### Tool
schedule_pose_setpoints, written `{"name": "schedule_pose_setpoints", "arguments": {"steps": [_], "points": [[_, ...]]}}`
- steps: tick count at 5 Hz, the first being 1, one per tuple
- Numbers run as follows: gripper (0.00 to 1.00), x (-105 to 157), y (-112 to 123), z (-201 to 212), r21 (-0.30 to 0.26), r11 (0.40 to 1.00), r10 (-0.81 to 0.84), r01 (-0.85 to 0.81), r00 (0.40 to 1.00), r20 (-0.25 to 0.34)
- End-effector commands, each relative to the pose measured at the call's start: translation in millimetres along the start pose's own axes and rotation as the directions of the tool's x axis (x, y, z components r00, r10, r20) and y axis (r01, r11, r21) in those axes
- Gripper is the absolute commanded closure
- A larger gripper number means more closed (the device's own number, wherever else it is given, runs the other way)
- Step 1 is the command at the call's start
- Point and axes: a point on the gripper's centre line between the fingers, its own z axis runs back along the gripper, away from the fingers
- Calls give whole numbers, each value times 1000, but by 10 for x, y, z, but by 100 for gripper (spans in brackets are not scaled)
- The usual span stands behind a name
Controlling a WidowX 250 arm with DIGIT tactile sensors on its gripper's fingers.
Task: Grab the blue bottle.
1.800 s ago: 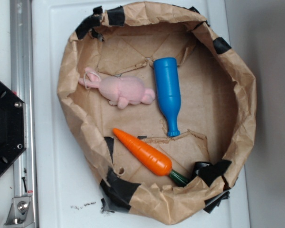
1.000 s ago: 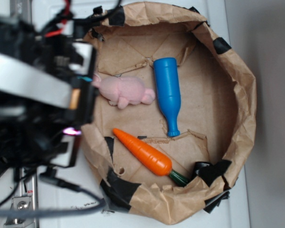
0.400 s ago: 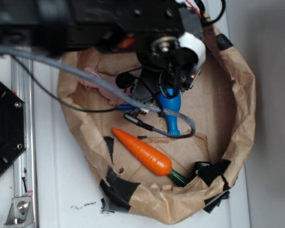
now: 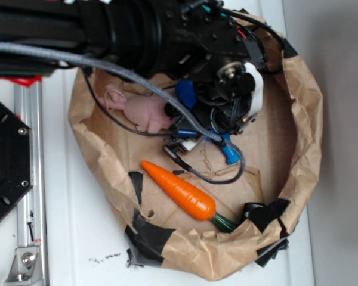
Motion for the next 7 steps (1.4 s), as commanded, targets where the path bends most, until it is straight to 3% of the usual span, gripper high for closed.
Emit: {"name": "schedule_pose_setpoints", "arguments": {"steps": [1,2,3,4,5,6,7], "points": [[100,-24,152,221,113,994,3,3,999,-47],[100,135,71,708,199,973,112,-115,993,29],[100,253,-50,1194,287,901,329,-325,944,35],[100,332,-172,1596,178,798,568,-576,817,100],[100,368,-262,1690,180,628,754,-757,650,100],[100,378,-277,1674,193,552,813,-811,575,92],[100,364,-282,1617,209,552,812,-807,577,86]]}}
